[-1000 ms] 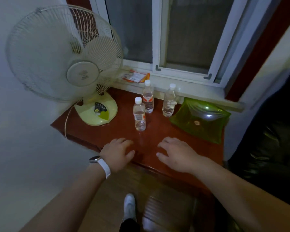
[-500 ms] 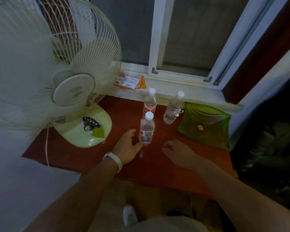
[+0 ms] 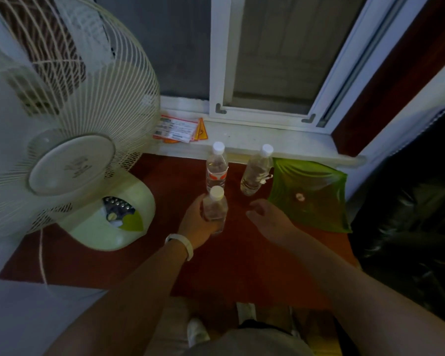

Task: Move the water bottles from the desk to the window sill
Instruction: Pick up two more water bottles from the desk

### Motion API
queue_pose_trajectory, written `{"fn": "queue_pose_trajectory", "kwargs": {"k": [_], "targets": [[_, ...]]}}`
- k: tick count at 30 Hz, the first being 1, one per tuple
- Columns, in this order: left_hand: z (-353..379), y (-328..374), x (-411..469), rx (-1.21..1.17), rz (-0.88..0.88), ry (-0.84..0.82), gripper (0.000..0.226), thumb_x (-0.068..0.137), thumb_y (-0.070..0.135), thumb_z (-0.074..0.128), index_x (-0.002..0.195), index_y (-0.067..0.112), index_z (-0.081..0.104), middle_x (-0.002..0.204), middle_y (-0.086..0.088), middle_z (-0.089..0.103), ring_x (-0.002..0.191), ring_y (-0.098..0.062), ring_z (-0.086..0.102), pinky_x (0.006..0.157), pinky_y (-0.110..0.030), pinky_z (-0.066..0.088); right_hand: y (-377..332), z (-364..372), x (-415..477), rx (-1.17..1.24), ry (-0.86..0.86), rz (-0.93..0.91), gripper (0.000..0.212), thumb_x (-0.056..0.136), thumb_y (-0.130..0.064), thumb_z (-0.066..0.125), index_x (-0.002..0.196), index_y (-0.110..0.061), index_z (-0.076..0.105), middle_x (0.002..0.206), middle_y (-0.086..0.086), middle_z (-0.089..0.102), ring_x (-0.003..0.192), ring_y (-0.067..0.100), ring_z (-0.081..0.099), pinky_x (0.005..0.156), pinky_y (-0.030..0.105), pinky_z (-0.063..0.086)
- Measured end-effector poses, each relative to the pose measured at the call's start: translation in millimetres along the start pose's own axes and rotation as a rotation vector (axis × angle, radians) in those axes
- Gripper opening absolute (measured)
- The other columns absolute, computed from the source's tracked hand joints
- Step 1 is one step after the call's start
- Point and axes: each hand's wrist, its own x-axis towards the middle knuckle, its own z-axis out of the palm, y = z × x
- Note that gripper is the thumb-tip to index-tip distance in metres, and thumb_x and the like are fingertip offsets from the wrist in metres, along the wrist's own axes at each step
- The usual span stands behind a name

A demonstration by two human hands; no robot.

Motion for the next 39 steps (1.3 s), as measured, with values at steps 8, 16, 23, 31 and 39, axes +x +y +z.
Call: {"fn": "queue_pose_trajectory", "kwargs": {"k": [8,16,23,31,39], "targets": [[6,9,9,-0.018,0.030,0.061,0.058,0.061,0.037,0.087,0.108,0.050,0.056,0.104,0.022,0.070,0.093,0.005,0.066,0.075,-0.018,0.051,10,-23,52,0.052,0.181,0.015,0.027,0.088,-0.038,0.064,0.108,-0.023,0.055,0.091,-0.008,0.061,0.071,0.008,0.058,0.056,0.028,0.045],[15,39,27,-0.070,0.040,0.155,0.050,0.057,0.044,0.082,0.098,0.059,0.058,0.097,0.024,0.072,0.088,0.004,0.069,0.072,-0.012,0.051,18,-38,106,0.236,0.203,0.118,0.084,0.077,-0.043,0.076,0.143,-0.008,0.038,0.134,0.010,0.055,0.110,0.028,0.060,0.069,0.032,0.051],[22,53,39,-0.137,-0.004,0.193,0.053,0.059,0.039,0.085,0.107,0.033,0.065,0.096,0.011,0.075,0.088,-0.004,0.070,0.079,-0.025,0.055,8,-34,132,0.503,0.237,0.028,0.067,0.080,-0.022,0.076,0.133,-0.005,0.041,0.120,0.002,0.062,0.103,0.015,0.063,0.078,0.031,0.054],[23,56,37,-0.117,-0.029,0.236,0.046,0.058,0.039,0.087,0.099,0.040,0.065,0.096,0.011,0.075,0.088,-0.006,0.071,0.075,-0.020,0.054,11,-23,139,0.547,0.273,0.006,0.052,0.085,-0.032,0.072,0.120,0.000,0.051,0.106,0.009,0.069,0.095,0.023,0.068,0.082,0.046,0.057],[18,70,29,-0.112,0.014,0.298,0.047,0.060,0.034,0.087,0.103,0.039,0.067,0.097,0.014,0.075,0.086,-0.001,0.070,0.069,-0.013,0.052,3,-31,133,0.529,0.258,-0.067,0.037,0.079,-0.023,0.075,0.108,-0.014,0.054,0.086,-0.011,0.062,0.071,-0.011,0.061,0.056,0.006,0.042]]}}
